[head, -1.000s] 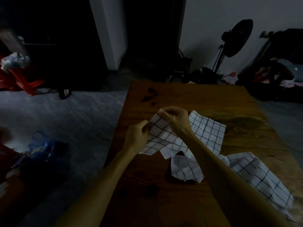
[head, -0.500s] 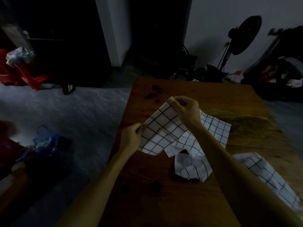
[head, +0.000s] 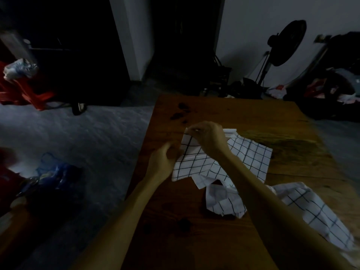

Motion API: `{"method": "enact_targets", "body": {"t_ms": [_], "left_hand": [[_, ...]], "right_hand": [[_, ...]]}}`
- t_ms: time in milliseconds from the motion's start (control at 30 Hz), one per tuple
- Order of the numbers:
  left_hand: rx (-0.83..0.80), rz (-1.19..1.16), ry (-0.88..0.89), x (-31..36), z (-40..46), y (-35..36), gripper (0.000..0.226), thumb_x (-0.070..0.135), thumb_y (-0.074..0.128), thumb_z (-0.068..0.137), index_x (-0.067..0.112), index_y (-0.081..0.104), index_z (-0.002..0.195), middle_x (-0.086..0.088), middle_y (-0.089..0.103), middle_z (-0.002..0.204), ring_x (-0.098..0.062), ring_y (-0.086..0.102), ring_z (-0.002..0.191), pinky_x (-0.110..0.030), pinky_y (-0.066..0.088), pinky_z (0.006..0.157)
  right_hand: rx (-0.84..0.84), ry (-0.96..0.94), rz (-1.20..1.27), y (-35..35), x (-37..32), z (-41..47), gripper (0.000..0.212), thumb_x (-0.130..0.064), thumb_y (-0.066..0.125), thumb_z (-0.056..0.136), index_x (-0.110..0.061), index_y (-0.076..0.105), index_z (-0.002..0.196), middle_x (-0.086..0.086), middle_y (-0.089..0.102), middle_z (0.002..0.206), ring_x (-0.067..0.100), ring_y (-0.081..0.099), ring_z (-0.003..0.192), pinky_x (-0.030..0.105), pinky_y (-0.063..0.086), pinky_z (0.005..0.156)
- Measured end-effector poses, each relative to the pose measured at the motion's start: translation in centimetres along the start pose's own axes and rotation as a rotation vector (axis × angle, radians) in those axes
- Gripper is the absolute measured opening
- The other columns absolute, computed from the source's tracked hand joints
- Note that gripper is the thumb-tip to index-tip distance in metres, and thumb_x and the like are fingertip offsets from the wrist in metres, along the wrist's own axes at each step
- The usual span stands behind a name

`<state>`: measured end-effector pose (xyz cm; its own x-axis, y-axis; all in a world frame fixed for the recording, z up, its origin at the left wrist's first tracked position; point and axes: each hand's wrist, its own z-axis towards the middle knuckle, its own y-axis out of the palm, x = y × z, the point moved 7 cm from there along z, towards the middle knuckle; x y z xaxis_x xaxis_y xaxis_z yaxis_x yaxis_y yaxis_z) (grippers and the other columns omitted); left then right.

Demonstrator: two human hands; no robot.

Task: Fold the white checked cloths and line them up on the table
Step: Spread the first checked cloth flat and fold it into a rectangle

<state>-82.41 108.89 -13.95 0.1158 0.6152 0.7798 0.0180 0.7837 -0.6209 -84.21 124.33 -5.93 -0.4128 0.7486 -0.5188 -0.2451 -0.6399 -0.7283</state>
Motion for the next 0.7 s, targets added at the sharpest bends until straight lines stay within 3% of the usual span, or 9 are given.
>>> {"method": "enact_targets", "body": {"t_ms": [100, 167, 200, 267, 300, 433, 500, 567, 700], "left_hand": [[0.023, -0.016, 0.088, 2.3, 0.4, -0.1, 0.018, 0.020, 0.053, 0.094, 0.017, 0.064, 0.109, 0.003, 0.068, 0.098, -0.008, 0.061, 0.086, -0.019, 0.048, 0.073], [0.037, -0.039, 0.039, 1.6, 0.4, 0.2, 0.019, 0.019, 0.052, 0.095, 0.013, 0.067, 0.106, 0.004, 0.067, 0.096, -0.006, 0.060, 0.084, -0.012, 0.045, 0.071], [0.041, -0.069, -0.032, 0.6, 0.3, 0.2, 0.022, 0.023, 0.053, 0.094, 0.012, 0.068, 0.105, 0.000, 0.067, 0.096, -0.011, 0.061, 0.086, -0.016, 0.047, 0.074], [0.027, -0.107, -0.140, -1.4, -0.2, 0.8, 0.026, 0.029, 0.054, 0.091, 0.012, 0.068, 0.104, -0.009, 0.069, 0.100, -0.020, 0.063, 0.092, -0.029, 0.049, 0.083], [0.001, -0.068, -0.156, -1.9, -0.8, 1.0, 0.024, 0.028, 0.053, 0.093, 0.012, 0.067, 0.106, -0.008, 0.068, 0.100, -0.017, 0.061, 0.092, -0.029, 0.046, 0.084], [0.048, 0.051, -0.177, -3.9, -2.1, 0.6, 0.024, 0.027, 0.051, 0.095, 0.011, 0.066, 0.103, 0.006, 0.058, 0.077, -0.018, 0.062, 0.080, -0.021, 0.039, 0.067], [0.049, 0.070, -0.212, -4.4, -2.5, 0.6, 0.027, 0.030, 0.050, 0.095, 0.009, 0.066, 0.101, 0.006, 0.057, 0.073, -0.019, 0.061, 0.077, -0.020, 0.039, 0.063], [0.088, 0.104, -0.174, -4.3, -2.6, 0.3, 0.025, 0.022, 0.052, 0.095, 0.002, 0.066, 0.102, -0.007, 0.063, 0.084, -0.020, 0.056, 0.077, -0.021, 0.043, 0.071], [0.032, 0.181, -0.172, -4.1, -2.4, 0.3, 0.022, 0.017, 0.046, 0.098, 0.004, 0.063, 0.102, -0.003, 0.057, 0.086, -0.010, 0.050, 0.075, -0.021, 0.036, 0.067]], "right_hand": [[0.013, -0.012, -0.004, 0.7, -0.4, 0.1, 0.035, -0.040, 0.046, 0.088, -0.020, 0.074, 0.095, -0.005, 0.073, 0.092, 0.001, 0.061, 0.072, 0.034, 0.054, 0.074], [0.049, 0.003, -0.040, 0.7, -0.3, 0.2, 0.027, -0.038, 0.050, 0.091, -0.026, 0.074, 0.093, -0.011, 0.073, 0.089, -0.009, 0.051, 0.067, 0.039, 0.048, 0.082], [0.069, 0.014, -0.036, 0.7, -0.3, 0.2, 0.021, -0.034, 0.054, 0.091, -0.026, 0.073, 0.093, -0.011, 0.072, 0.088, -0.010, 0.048, 0.065, 0.040, 0.048, 0.082], [0.093, 0.073, 0.011, 0.5, 0.0, 0.2, 0.015, -0.027, 0.059, 0.091, -0.025, 0.073, 0.095, -0.012, 0.070, 0.086, -0.006, 0.052, 0.065, 0.036, 0.050, 0.077], [0.099, 0.106, 0.027, 0.3, 0.1, 0.3, 0.014, -0.027, 0.059, 0.092, -0.025, 0.073, 0.096, -0.012, 0.068, 0.086, -0.004, 0.054, 0.065, 0.033, 0.051, 0.074], [0.073, 0.117, -0.001, -0.3, 0.2, 0.5, 0.017, -0.026, 0.058, 0.092, -0.021, 0.073, 0.100, -0.011, 0.064, 0.085, -0.008, 0.048, 0.062, 0.011, 0.037, 0.061], [0.083, 0.132, 0.053, -0.2, 0.3, 0.4, 0.016, -0.024, 0.061, 0.091, -0.020, 0.073, 0.100, -0.006, 0.068, 0.089, -0.002, 0.053, 0.066, 0.014, 0.042, 0.057], [0.102, 0.158, 0.079, 0.1, 0.4, 0.4, 0.016, -0.025, 0.061, 0.091, -0.021, 0.072, 0.101, -0.003, 0.069, 0.091, 0.006, 0.058, 0.070, 0.022, 0.049, 0.057], [0.173, 0.151, 0.065, -0.5, 0.4, 0.2, 0.016, -0.023, 0.061, 0.092, -0.019, 0.073, 0.101, -0.006, 0.066, 0.085, 0.000, 0.051, 0.064, 0.012, 0.034, 0.054]]}}
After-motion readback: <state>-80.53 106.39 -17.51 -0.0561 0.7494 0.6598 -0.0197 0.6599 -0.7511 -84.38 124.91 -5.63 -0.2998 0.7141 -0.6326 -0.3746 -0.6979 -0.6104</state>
